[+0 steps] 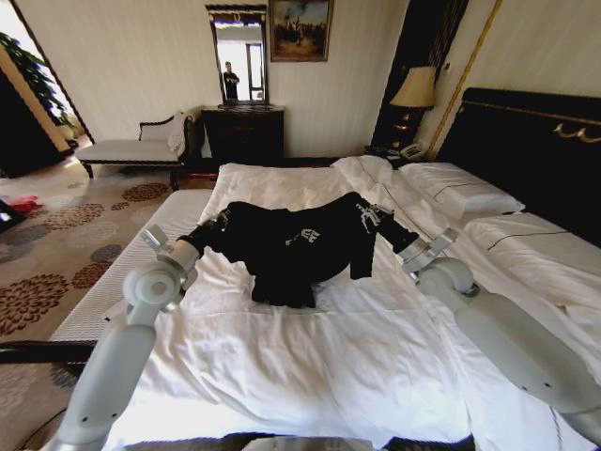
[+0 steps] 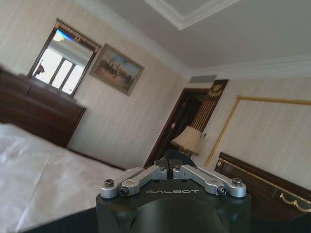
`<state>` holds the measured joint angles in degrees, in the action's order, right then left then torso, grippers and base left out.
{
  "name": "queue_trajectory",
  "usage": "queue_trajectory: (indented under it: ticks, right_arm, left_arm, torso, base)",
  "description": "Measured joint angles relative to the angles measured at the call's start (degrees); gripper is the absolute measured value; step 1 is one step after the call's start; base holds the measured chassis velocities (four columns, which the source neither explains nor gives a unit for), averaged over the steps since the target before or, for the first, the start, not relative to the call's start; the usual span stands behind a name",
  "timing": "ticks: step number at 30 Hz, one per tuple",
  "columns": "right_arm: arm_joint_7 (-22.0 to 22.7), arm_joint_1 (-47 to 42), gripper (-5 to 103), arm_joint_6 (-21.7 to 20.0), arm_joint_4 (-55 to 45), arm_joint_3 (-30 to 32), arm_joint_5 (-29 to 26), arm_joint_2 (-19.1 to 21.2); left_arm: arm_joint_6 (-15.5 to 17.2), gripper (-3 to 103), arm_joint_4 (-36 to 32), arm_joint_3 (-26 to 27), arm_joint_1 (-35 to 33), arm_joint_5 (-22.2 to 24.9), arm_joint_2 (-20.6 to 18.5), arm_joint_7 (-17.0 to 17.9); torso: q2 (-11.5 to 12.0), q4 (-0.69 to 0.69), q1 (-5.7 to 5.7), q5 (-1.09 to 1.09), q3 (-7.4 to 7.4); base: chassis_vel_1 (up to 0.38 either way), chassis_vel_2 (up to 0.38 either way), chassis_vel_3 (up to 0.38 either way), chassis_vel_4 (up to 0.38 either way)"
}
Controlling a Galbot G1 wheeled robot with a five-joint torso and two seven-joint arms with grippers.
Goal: Fold the clothes on the bed.
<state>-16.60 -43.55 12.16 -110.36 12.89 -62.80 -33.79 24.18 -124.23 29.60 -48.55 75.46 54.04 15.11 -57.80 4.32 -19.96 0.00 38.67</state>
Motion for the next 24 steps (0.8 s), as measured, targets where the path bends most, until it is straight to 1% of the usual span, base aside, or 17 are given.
queue_trajectory:
  ticks: [1, 2, 3, 5, 6, 8, 10, 11, 13, 14, 16, 17, 19, 20, 22, 23, 24]
  right_arm:
    - [0.0, 0.0, 2, 0.0, 0.0, 0.0, 0.0, 0.0]
    - [0.0, -0.1, 2, 0.0, -1.6, 1.4, -1.2, 0.9]
    - [0.1, -0.3, 2, 0.0, -2.3, 2.1, -1.7, 1.4]
    - [0.3, -2.3, 2, 0.0, -6.0, 7.0, -4.7, 4.1]
    - [0.3, -2.3, 2, 0.0, -6.0, 7.0, -4.7, 4.1]
    - [0.3, -3.5, 2, -0.1, -7.7, 9.2, -6.3, 5.4]
    - [0.6, -4.7, 2, 0.0, -11.5, 12.5, -9.6, 7.9]
    - [0.6, -4.7, 2, 0.0, -11.5, 12.5, -9.6, 7.9]
    - [1.3, -4.6, 2, 0.2, -14.4, 14.2, -11.6, 9.5]
    - [1.3, -4.6, 2, 0.2, -14.4, 14.2, -11.6, 9.5]
    - [1.8, -4.7, 2, 0.3, -16.6, 15.2, -12.4, 10.4]
    - [2.2, -5.3, 2, 0.3, -18.2, 16.2, -13.0, 11.0]
    - [2.3, -5.6, 2, 0.3, -18.7, 16.7, -13.2, 11.2]
    - [2.4, -6.3, 2, 0.3, -19.6, 17.5, -13.6, 11.7]
    - [2.5, -7.6, 2, 0.3, -21.4, 19.7, -14.8, 13.2]
    - [2.5, -7.6, 2, 0.3, -21.4, 19.7, -14.8, 13.2]
    - [2.6, -7.9, 2, 0.3, -22.0, 20.6, -15.4, 13.9]
  left_arm:
    - [0.0, 0, 0.0, 0.0, 0.0, 0.0, 0.0, 0.0]
    - [-0.1, 0, -1.6, 1.4, -0.1, 1.1, -1.6, 0.2]
    - [-0.2, 0, -2.2, 2.0, -0.1, 1.5, -2.1, 0.3]
    - [-1.2, 0, -5.6, 5.6, -1.1, 3.4, -6.2, 0.6]
    - [-1.2, 0, -5.6, 5.6, -1.1, 3.4, -6.2, 0.6]
    - [-1.6, 0, -7.0, 7.3, -1.8, 4.1, -7.7, 0.6]
    - [-2.0, 0, -9.9, 11.1, -3.0, 5.8, -10.1, 0.8]
    - [-2.0, 0, -9.9, 11.1, -3.0, 5.8, -10.1, 0.8]
    - [-2.3, 0, -11.9, 13.9, -3.2, 7.8, -11.9, 1.0]
    - [-2.3, 0, -11.9, 13.9, -3.2, 7.8, -11.9, 1.0]
    - [-2.7, 0, -13.5, 16.4, -3.1, 10.3, -13.4, 1.2]
    - [-3.1, 0, -14.5, 18.5, -3.3, 12.7, -14.6, 1.6]
    - [-3.2, 0, -14.9, 19.4, -3.5, 13.6, -15.1, 1.7]
    - [-3.5, 0, -15.5, 21.0, -4.0, 15.0, -15.9, 1.8]
    - [-4.1, 0, -17.0, 26.6, -6.1, 18.9, -18.1, 1.9]
    - [-4.1, 0, -17.0, 26.6, -6.1, 18.9, -18.1, 1.9]
    - [-4.3, 0, -17.6, 28.7, -6.8, 20.3, -18.7, 1.9]
  torso:
    - [0.0, 0.0, 0.0, 0.0, 0.0]
    - [0.0, -0.01, 0.0, -0.02, 0.0]
    - [0.0, -0.01, 0.0, -0.01, 0.0]
    - [0.0, -0.02, 0.0, 0.0, 0.0]
    - [0.0, -0.02, 0.0, 0.0, 0.0]
    - [0.0, 0.0, 0.0, -0.01, 0.0]
    - [0.0, 0.0, 0.01, -0.01, -0.01]
    - [0.0, 0.0, 0.01, -0.01, -0.01]
    - [0.0, -0.01, 0.01, -0.01, 0.0]
    - [0.0, -0.01, 0.01, -0.01, 0.0]
    - [0.0, -0.01, 0.0, -0.02, 0.0]
    - [0.0, -0.01, 0.01, -0.01, 0.0]
    - [0.0, -0.01, 0.0, 0.0, 0.0]
    - [0.0, -0.01, 0.0, 0.0, 0.0]
    - [0.0, 0.0, 0.01, 0.0, 0.0]
    - [0.0, 0.0, 0.01, 0.0, 0.0]
    - [0.0, -0.01, 0.01, 0.0, 0.0]
  base:
    - [0.0, 0.0, 0.0, 0.0]
    - [0.0, 0.0, 0.0, 0.0]
    - [0.0, 0.0, 0.0, 0.0]
    - [0.0, 0.0, 0.0, 0.0]
    - [0.0, 0.0, 0.0, 0.0]
    - [0.0, 0.0, 0.0, 0.0]
    - [0.0, 0.0, 0.0, 0.0]
    - [0.0, 0.0, 0.0, 0.0]
    - [0.0, 0.0, 0.0, 0.0]
    - [0.0, 0.0, 0.0, 0.0]
    - [0.0, 0.0, 0.0, 0.0]
    - [0.0, 0.0, 0.0, 0.0]
    - [0.0, 0.0, 0.0, 0.0]
    - [0.0, 0.0, 0.0, 0.0]
    - [0.0, 0.0, 0.0, 0.0]
    - [0.0, 0.0, 0.0, 0.0]
    - [0.0, 0.0, 0.0, 0.0]
